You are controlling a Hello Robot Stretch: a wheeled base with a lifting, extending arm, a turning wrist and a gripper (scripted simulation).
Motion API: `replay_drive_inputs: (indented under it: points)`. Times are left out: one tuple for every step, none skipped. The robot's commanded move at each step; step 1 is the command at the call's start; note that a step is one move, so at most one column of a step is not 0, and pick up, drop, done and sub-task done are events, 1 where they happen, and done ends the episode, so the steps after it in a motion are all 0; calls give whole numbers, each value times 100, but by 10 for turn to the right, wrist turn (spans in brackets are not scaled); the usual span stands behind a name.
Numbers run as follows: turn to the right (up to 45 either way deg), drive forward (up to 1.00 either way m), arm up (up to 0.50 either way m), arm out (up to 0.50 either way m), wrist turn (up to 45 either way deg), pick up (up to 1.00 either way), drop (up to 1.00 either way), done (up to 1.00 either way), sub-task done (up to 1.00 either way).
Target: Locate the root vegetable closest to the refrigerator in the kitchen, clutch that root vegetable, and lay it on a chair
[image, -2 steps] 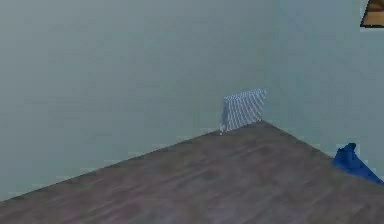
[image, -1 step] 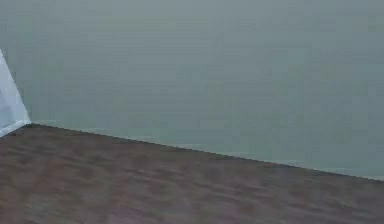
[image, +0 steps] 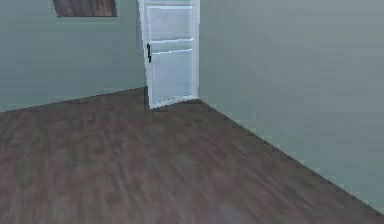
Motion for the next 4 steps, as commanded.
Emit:
replay_drive_inputs:
  points:
    - [-180, 0, 0, 0, 0, 0, 0, 0, 0]
    - [0, 100, 0, 0, 0, 0, 0, 0, 0]
    - [-30, 0, 0, 0, 0, 0, 0, 0, 0]
    - [0, 100, 0, 0, 0, 0, 0, 0, 0]
